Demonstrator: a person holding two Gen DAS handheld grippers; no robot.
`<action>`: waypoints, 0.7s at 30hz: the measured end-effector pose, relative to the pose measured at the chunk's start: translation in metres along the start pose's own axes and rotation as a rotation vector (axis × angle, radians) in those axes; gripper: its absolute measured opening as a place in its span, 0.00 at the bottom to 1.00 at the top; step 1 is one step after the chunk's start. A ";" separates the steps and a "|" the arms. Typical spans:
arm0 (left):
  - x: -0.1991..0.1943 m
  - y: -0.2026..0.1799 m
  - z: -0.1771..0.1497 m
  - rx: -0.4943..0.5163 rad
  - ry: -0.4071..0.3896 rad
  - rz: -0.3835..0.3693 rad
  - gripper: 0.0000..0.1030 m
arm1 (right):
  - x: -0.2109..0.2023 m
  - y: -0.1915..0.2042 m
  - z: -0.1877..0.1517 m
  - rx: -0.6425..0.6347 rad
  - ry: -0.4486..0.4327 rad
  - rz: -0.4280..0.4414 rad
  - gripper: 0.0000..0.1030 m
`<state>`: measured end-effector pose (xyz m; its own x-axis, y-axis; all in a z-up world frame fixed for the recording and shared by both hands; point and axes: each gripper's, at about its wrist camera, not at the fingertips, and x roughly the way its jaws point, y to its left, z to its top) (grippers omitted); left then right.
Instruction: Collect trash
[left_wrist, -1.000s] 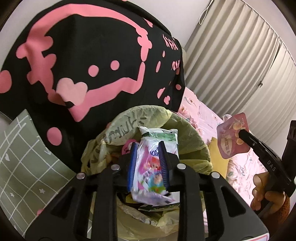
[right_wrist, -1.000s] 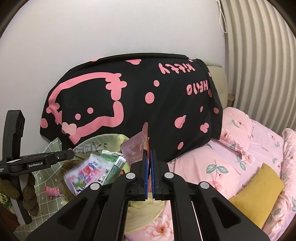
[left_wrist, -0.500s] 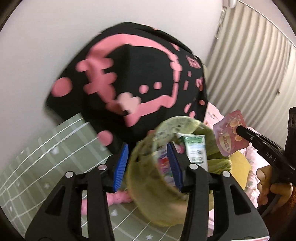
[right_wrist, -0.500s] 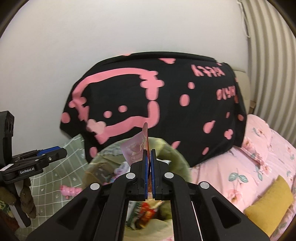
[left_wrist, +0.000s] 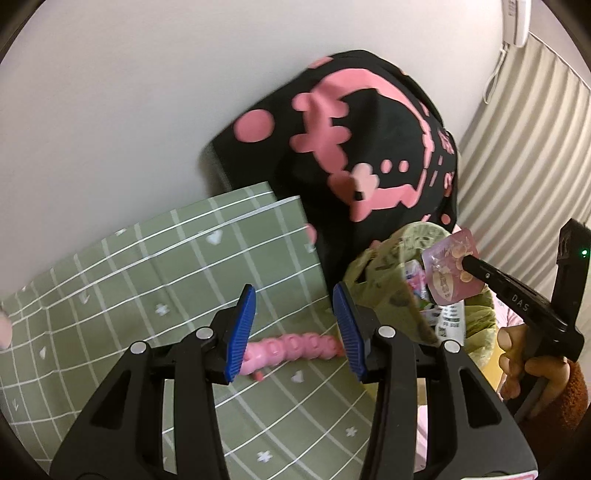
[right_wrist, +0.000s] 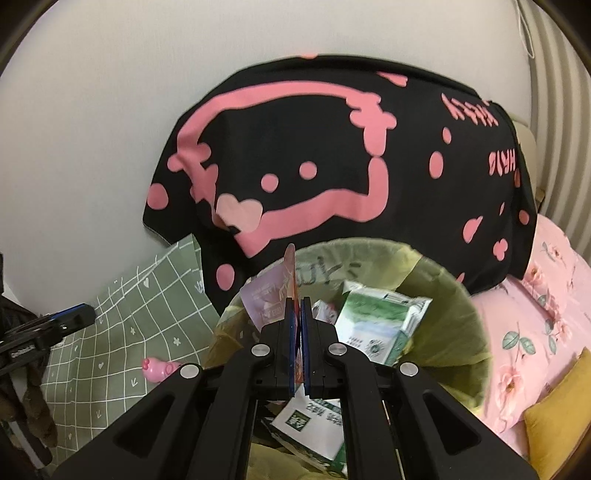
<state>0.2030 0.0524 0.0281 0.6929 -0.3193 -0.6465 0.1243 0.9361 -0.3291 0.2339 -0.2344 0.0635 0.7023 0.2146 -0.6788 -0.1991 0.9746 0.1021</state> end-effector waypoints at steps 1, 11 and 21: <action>-0.001 0.005 -0.001 -0.007 0.002 0.006 0.40 | 0.003 0.001 -0.002 0.004 0.008 -0.006 0.05; -0.013 0.027 -0.015 0.017 -0.037 0.029 0.46 | -0.003 0.010 -0.028 0.071 0.036 -0.073 0.43; -0.059 -0.007 -0.062 0.051 -0.142 0.110 0.71 | -0.062 0.026 -0.060 0.039 -0.057 -0.036 0.43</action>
<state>0.1176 0.0557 0.0254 0.7973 -0.1937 -0.5717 0.0755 0.9717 -0.2240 0.1443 -0.2260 0.0647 0.7467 0.1816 -0.6399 -0.1472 0.9833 0.1073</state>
